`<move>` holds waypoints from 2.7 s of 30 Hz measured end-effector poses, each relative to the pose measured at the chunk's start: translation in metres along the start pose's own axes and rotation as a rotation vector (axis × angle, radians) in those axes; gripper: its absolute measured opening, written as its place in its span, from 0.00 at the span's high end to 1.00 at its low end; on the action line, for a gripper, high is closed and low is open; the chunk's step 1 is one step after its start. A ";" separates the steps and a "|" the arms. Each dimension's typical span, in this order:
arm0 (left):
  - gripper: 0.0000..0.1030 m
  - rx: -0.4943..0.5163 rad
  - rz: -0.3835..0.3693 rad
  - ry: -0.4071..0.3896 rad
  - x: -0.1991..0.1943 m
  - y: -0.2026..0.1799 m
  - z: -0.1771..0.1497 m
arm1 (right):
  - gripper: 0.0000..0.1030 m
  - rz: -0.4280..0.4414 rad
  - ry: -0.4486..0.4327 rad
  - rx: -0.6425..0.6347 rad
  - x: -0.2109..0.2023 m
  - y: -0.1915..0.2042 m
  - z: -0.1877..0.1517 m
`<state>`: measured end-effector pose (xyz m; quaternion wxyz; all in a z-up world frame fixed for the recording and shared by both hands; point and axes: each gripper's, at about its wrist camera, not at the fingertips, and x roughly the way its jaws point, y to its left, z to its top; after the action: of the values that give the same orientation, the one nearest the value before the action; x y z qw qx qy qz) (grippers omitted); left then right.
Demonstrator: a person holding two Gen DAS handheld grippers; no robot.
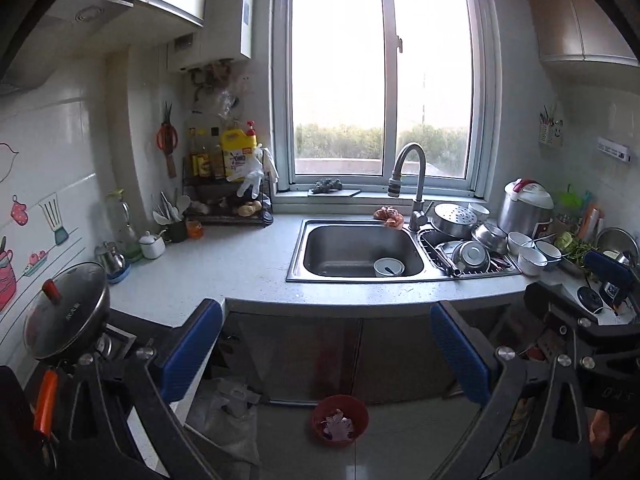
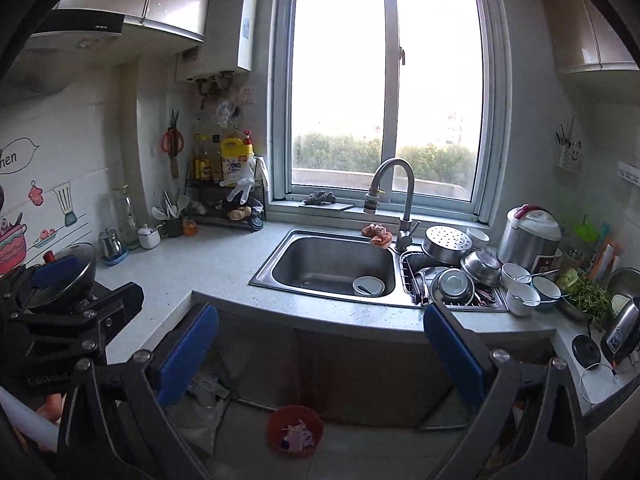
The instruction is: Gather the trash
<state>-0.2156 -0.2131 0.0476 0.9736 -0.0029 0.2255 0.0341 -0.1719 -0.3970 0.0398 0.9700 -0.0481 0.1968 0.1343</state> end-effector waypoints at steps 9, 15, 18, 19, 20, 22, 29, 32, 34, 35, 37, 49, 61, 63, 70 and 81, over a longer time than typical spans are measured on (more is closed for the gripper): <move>0.01 -0.029 -0.010 0.033 -0.013 0.009 -0.017 | 0.00 0.016 0.034 -0.007 -0.013 0.021 -0.013; 0.01 -0.013 -0.016 0.050 -0.024 0.009 -0.023 | 0.00 0.011 0.070 0.007 -0.022 0.028 -0.018; 0.01 -0.005 -0.013 0.050 -0.027 0.009 -0.024 | 0.00 0.008 0.069 0.013 -0.027 0.030 -0.020; 0.01 -0.004 -0.012 0.048 -0.029 0.009 -0.025 | 0.00 0.009 0.070 0.012 -0.027 0.030 -0.020; 0.01 -0.004 -0.013 0.049 -0.030 0.009 -0.027 | 0.00 0.010 0.071 0.011 -0.029 0.031 -0.022; 0.01 -0.007 -0.018 0.050 -0.031 0.009 -0.027 | 0.00 0.005 0.067 0.011 -0.031 0.032 -0.023; 0.01 0.000 -0.006 0.044 -0.030 0.003 -0.027 | 0.00 0.005 0.079 0.010 -0.032 0.032 -0.025; 0.01 -0.009 -0.011 0.050 -0.030 0.000 -0.029 | 0.00 0.005 0.086 0.010 -0.033 0.030 -0.026; 0.01 -0.014 -0.010 0.052 -0.029 -0.002 -0.030 | 0.00 0.005 0.086 0.008 -0.034 0.029 -0.026; 0.01 -0.015 -0.006 0.050 -0.030 -0.003 -0.031 | 0.00 0.007 0.087 0.009 -0.033 0.029 -0.026; 0.01 -0.006 0.004 0.049 -0.030 -0.006 -0.033 | 0.00 0.014 0.098 0.011 -0.032 0.027 -0.028; 0.01 -0.026 -0.004 0.058 -0.032 -0.009 -0.032 | 0.00 0.025 0.108 0.011 -0.037 0.025 -0.029; 0.01 -0.017 -0.011 0.066 -0.032 -0.010 -0.033 | 0.00 0.028 0.110 0.018 -0.038 0.024 -0.027; 0.01 -0.017 -0.012 0.070 -0.032 -0.009 -0.033 | 0.00 0.029 0.110 0.018 -0.038 0.024 -0.027; 0.01 -0.013 -0.013 0.076 -0.032 -0.010 -0.034 | 0.00 0.019 0.118 0.018 -0.039 0.025 -0.028; 0.01 -0.020 -0.021 0.092 -0.031 -0.010 -0.040 | 0.00 0.000 0.130 0.011 -0.040 0.030 -0.032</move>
<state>-0.2600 -0.2259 0.0254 0.9625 -0.0166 0.2695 0.0257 -0.2273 -0.3822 0.0252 0.9554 -0.0512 0.2602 0.1300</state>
